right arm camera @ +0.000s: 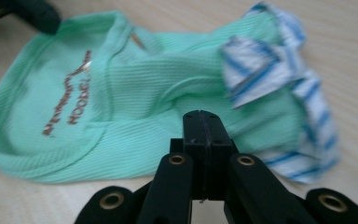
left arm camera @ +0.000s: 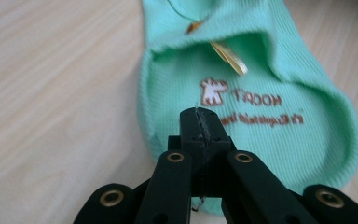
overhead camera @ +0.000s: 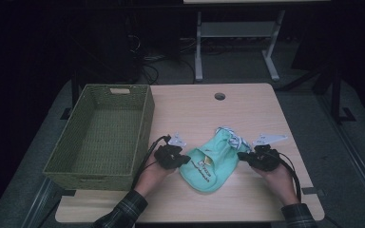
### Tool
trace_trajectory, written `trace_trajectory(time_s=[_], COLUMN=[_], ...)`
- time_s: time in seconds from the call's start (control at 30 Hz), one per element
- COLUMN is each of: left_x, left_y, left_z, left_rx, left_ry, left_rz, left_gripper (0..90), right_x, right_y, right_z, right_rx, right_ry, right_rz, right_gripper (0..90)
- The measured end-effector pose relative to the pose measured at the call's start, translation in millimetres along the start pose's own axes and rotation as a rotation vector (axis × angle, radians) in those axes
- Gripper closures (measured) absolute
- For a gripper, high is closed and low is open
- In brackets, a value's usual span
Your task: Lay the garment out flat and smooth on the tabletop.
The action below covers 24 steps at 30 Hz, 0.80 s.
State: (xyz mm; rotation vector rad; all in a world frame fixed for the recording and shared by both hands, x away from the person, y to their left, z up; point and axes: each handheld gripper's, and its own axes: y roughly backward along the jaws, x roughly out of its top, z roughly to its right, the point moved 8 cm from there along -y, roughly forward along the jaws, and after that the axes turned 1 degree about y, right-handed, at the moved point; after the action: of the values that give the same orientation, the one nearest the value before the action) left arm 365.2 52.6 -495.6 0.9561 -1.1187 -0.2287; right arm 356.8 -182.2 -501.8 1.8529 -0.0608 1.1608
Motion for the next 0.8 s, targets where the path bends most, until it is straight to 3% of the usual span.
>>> trace_trajectory(time_s=[0.1,0.17,0.4,0.53,0.63,0.8], left_x=[9.7,14.0,31.9,42.8,48.1,51.1], left_y=[-1.8,-3.8,-11.6,-21.2,-30.9,-49.2], left_z=[-8.6,-11.5,-21.2,-23.9,-23.6,-20.8], left_rx=[0.003,-0.004,0.0,-0.013,-0.018,-0.046], left_ry=[0.016,0.027,0.026,0.016,-0.021,-0.038], left_rz=[0.023,0.032,0.057,0.061,0.046,0.021], left_gripper=[89.6,89.6,89.7,89.6,89.6,89.7], right_x=[-1.9,-2.9,-10.5,-12.6,-15.3,-15.3], right_y=[-6.1,-9.4,-20.1,-23.5,-26.4,-26.7], right_z=[-16.2,-21.8,-35.6,-36.2,-35.8,-36.3], right_rx=[0.037,0.045,0.081,0.078,0.077,0.083], right_ry=[0.013,0.036,0.05,0.062,0.077,0.063], right_rz=[-0.012,-0.019,-0.075,-0.096,-0.115,-0.114], right_gripper=[90.0,90.0,90.0,90.0,90.0,90.0])
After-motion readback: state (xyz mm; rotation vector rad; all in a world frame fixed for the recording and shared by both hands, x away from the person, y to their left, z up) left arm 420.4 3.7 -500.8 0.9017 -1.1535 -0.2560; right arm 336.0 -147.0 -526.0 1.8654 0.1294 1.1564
